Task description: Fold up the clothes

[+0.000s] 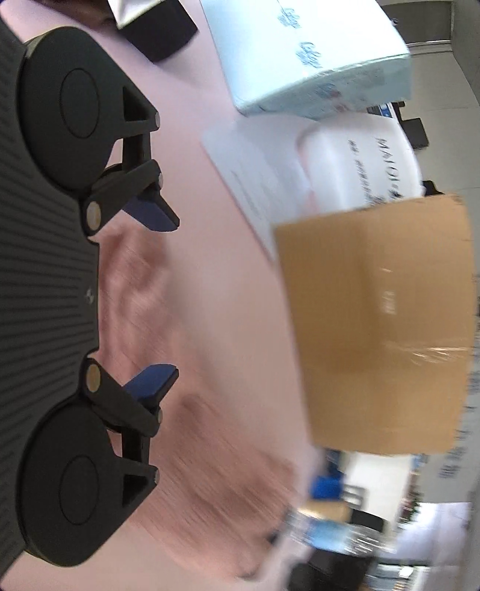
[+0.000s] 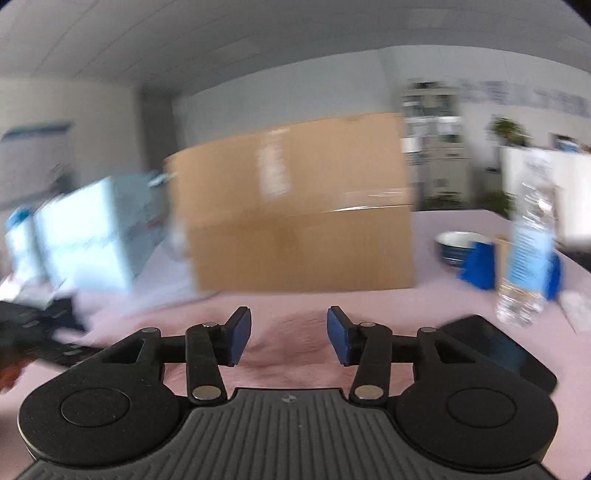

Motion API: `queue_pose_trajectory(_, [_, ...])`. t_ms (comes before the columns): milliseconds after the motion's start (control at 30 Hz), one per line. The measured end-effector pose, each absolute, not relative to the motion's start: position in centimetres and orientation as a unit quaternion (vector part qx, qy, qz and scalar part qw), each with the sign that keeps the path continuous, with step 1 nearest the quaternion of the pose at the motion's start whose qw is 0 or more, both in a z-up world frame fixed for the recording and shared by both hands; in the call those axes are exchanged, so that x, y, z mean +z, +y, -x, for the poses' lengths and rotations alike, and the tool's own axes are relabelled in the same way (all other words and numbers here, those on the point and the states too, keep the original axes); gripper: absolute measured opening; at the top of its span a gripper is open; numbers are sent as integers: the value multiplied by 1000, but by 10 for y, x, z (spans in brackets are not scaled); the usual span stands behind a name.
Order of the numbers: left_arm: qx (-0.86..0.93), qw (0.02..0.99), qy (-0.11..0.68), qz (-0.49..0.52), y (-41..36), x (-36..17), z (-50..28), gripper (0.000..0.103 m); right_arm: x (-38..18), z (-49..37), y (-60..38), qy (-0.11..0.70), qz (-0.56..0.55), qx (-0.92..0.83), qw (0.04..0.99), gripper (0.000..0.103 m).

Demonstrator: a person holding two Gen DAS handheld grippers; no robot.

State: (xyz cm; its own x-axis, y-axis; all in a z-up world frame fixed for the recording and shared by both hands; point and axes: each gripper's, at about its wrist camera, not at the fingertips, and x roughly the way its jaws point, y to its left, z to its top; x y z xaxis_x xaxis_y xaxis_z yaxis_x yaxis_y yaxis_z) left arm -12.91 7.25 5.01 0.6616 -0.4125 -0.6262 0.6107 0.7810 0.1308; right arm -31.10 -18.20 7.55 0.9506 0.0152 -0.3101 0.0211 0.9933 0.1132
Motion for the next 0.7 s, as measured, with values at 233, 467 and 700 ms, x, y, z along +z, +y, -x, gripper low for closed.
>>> queue_pose_trajectory(233, [-258, 900, 329, -124, 82, 32, 102, 77, 61, 281, -57, 241, 40, 219, 945, 42])
queue_pose_trajectory(467, [-233, 916, 311, -101, 108, 31, 100, 77, 22, 240, -13, 279, 155, 183, 930, 36])
queue_pose_trajectory(700, [-211, 923, 310, -93, 115, 32, 96, 77, 0, 216, -15, 282, 193, 128, 931, 11])
